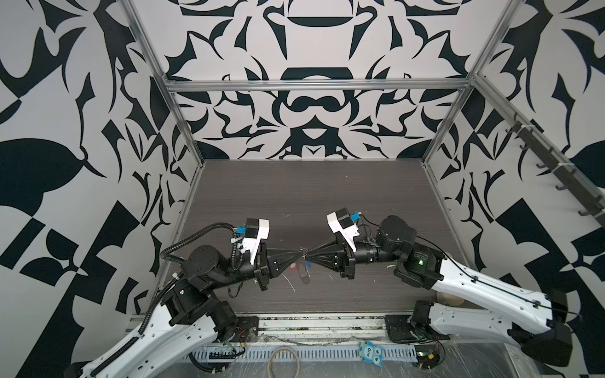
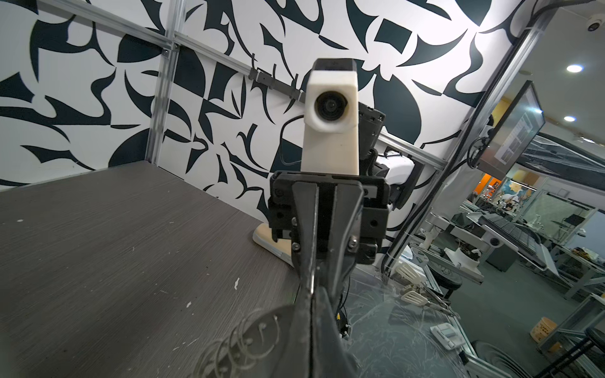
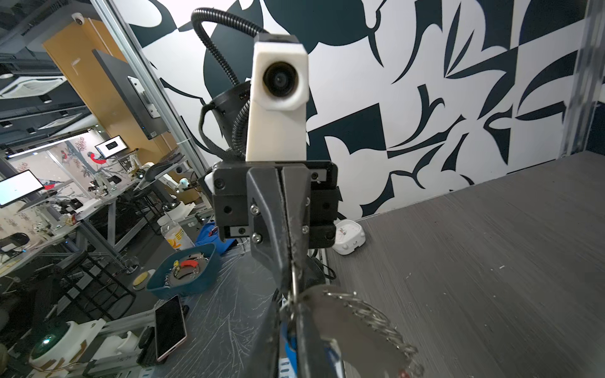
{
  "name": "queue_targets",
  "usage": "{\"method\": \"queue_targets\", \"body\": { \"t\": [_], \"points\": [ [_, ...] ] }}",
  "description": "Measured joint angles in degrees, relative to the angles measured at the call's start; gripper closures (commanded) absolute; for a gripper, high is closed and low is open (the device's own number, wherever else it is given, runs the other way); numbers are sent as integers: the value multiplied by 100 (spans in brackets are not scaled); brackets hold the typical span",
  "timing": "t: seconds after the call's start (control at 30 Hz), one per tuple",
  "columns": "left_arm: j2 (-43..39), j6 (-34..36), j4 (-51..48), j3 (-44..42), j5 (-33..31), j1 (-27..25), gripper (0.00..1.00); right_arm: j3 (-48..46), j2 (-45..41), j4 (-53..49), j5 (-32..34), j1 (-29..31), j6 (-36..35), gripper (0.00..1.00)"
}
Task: Remove the keys from the keyring
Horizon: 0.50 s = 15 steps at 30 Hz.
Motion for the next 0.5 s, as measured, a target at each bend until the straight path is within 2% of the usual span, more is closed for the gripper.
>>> {"method": "queue_targets", "body": {
  "t": [0.1, 0.2, 0.23, 0.3, 0.37, 0.5],
  "points": [
    [28, -7, -2, 0, -7, 9, 100, -4, 0, -9, 26, 0, 15, 100],
    [46, -24, -2, 0, -7, 22, 100, -7, 0, -24, 48, 0, 17, 100],
    [55, -37, -2, 0, -7, 26, 97, -7, -11, -48, 74, -2, 17, 100],
    [74, -72, -22, 0, -15, 26, 73, -4, -37, -149, 129, 0, 7, 100],
    [90, -87, -83, 0, -17, 26, 57, 28, -61, -492, 223, 0, -59, 100],
    [79, -133, -439, 37, -68, 26, 51, 234, -61, -1491, 348, 0, -280, 100]
  ]
}}
